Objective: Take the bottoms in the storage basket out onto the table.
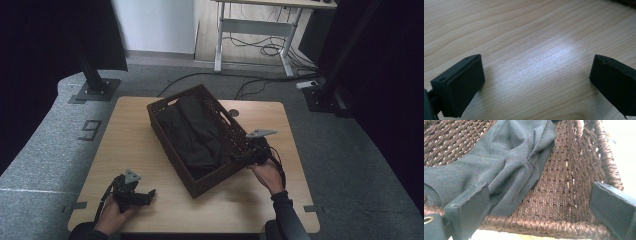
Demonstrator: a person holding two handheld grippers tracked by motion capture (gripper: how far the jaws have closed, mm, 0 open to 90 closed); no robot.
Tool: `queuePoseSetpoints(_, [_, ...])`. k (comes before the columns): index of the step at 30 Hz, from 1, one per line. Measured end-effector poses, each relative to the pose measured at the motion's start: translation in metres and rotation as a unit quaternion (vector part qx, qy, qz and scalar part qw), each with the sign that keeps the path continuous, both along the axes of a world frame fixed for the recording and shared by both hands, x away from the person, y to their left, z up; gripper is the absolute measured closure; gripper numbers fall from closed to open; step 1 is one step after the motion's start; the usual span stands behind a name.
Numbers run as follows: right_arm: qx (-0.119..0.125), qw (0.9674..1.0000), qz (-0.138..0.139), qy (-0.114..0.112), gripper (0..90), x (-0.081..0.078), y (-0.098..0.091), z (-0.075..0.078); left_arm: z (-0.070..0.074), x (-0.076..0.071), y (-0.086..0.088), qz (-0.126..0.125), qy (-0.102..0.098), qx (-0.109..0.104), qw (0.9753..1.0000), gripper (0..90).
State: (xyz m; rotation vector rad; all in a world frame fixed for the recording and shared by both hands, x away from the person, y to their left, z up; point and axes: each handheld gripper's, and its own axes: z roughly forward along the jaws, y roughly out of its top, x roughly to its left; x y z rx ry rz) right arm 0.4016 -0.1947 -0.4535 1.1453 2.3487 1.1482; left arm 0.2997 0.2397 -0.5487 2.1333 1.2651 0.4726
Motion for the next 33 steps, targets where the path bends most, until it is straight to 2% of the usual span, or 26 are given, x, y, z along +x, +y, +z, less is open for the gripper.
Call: queuePoseSetpoints(33, [0.0,0.9999,-0.016,0.003,3.7,-0.04,-0.05,0.0,0.0,0.0,0.0,0.0,0.0,0.0,1.0,0.0])
